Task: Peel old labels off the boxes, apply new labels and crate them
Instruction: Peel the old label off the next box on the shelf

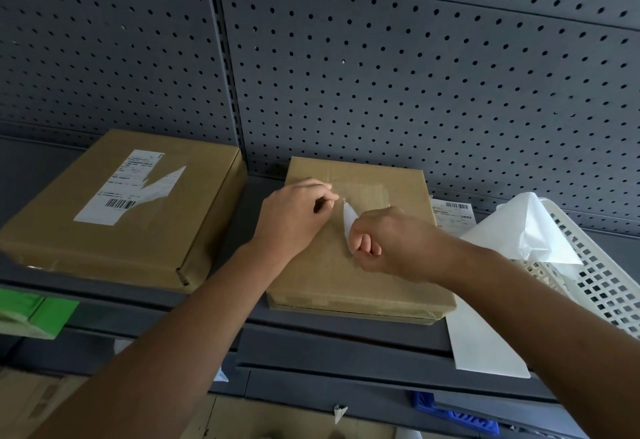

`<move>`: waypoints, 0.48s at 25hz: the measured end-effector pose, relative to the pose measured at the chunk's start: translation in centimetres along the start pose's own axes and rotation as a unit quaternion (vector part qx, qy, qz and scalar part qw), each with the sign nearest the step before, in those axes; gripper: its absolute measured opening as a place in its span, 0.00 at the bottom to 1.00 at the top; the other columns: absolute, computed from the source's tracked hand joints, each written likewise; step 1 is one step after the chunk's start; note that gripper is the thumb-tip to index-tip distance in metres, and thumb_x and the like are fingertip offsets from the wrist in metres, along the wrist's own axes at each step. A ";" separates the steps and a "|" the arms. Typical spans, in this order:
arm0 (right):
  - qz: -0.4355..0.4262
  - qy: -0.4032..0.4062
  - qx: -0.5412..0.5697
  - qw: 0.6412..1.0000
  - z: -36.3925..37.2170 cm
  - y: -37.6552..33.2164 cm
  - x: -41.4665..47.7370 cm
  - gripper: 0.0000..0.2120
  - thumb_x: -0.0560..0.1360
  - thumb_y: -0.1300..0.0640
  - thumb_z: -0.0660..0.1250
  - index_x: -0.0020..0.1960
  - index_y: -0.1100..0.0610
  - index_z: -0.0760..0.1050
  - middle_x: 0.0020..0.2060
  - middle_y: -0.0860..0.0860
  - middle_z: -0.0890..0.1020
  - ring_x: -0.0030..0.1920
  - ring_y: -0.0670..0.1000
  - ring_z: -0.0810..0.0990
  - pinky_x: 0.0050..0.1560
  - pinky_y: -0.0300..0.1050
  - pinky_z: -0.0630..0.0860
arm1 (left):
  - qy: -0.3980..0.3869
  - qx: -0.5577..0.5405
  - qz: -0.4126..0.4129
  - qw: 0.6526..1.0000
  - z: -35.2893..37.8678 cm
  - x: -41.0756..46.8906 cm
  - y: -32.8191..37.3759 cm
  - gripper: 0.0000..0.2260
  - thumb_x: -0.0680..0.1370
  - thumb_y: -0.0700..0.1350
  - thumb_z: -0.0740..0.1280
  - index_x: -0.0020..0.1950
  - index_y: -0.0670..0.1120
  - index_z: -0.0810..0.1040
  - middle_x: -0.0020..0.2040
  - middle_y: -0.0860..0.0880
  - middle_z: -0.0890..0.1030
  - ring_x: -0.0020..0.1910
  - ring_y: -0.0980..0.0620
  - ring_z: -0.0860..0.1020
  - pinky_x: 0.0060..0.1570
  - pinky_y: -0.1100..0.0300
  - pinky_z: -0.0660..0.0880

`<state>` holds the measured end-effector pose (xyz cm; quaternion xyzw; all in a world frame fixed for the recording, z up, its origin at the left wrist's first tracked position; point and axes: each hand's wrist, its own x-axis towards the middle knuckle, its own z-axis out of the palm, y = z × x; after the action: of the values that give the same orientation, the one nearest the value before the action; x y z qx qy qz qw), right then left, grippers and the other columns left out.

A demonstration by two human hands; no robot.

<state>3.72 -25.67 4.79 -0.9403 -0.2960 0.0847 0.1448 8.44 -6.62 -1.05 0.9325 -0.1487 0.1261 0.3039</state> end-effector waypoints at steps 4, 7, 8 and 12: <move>-0.002 -0.029 -0.068 0.997 0.3 -0.4 0.3 0.04 0.77 0.55 0.63 0.46 0.52 0.76 0.43 0.46 0.77 0.43 0.50 0.78 0.47 0.50 0.78 | -0.002 0.005 -0.003 1.000 0.0 0.0 0.1 0.08 0.80 0.48 0.66 0.54 0.56 0.85 0.60 0.62 0.81 0.55 0.62 0.79 0.48 0.65 0.71; 0.005 -0.048 -0.107 0.993 0.8 -0.6 0.9 0.03 0.75 0.57 0.62 0.46 0.54 0.74 0.43 0.49 0.76 0.43 0.54 0.78 0.45 0.52 0.79 | 0.000 0.004 -0.001 1.000 0.0 0.0 0.0 0.08 0.80 0.48 0.67 0.54 0.55 0.85 0.60 0.61 0.82 0.55 0.62 0.79 0.48 0.65 0.72; 0.002 -0.052 -0.109 0.993 0.9 -0.6 1.0 0.03 0.74 0.57 0.62 0.45 0.54 0.74 0.42 0.49 0.77 0.42 0.54 0.78 0.44 0.52 0.79 | 0.001 0.004 0.001 1.000 0.0 -0.1 0.0 0.08 0.80 0.48 0.67 0.54 0.55 0.85 0.60 0.61 0.82 0.55 0.61 0.79 0.48 0.65 0.72; -0.001 -0.029 -0.068 0.997 0.7 -0.2 1.0 0.01 0.73 0.60 0.66 0.44 0.56 0.75 0.39 0.47 0.77 0.40 0.49 0.77 0.43 0.42 0.75 | 0.001 0.005 0.006 1.000 0.0 0.0 0.0 0.08 0.80 0.48 0.67 0.54 0.55 0.85 0.60 0.61 0.82 0.55 0.61 0.79 0.49 0.64 0.74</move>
<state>4.29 -24.82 4.16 -0.9448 -0.3065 0.0913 0.0718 8.42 -6.63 -1.06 0.9330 -0.1533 0.1291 0.2989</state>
